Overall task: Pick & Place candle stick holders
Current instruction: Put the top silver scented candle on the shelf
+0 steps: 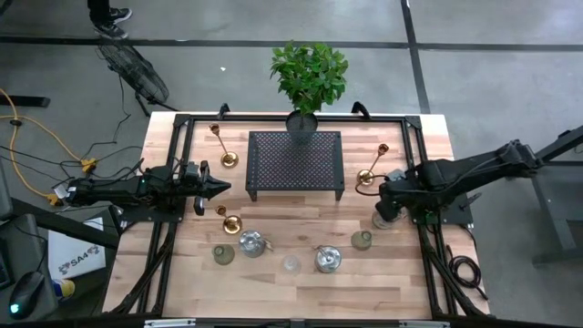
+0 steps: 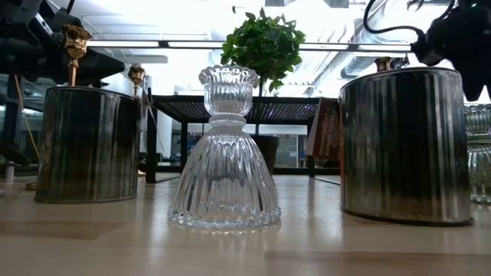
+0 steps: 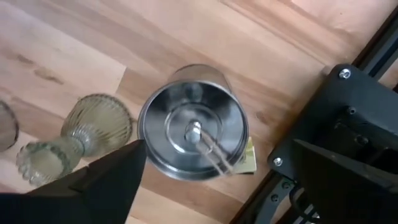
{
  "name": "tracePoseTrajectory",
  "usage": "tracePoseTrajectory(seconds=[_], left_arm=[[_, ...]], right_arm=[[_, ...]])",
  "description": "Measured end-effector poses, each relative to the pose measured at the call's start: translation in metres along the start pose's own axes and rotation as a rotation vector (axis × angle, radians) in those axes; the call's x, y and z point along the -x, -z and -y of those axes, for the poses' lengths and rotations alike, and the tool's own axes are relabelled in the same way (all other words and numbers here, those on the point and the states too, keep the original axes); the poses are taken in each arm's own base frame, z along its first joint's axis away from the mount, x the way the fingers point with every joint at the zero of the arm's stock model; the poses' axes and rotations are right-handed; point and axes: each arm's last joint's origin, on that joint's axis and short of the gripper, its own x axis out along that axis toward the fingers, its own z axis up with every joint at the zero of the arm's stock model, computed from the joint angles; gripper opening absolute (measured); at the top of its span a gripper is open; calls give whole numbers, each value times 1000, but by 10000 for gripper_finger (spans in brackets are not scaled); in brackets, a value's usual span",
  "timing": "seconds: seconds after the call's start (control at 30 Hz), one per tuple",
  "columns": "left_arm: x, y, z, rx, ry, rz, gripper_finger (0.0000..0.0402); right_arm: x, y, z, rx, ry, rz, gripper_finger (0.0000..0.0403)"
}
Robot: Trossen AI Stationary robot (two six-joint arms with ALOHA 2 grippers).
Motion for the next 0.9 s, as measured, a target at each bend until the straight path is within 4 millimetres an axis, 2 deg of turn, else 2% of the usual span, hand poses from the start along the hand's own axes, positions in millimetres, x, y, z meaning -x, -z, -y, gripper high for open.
tracePoseTrajectory(seconds=[0.27, 0.5, 0.9], left_arm=[[0, 0, 0, 0, 0, 0, 2], [0, 0, 0, 0, 0, 0, 2], [0, 0, 0, 0, 0, 0, 2]], right_arm=[[-11, -8, -10, -36, 56, -39, 398], [-20, -11, -23, -59, 32, -61, 400], [-30, -14, -28, -61, 108, -72, 400]])
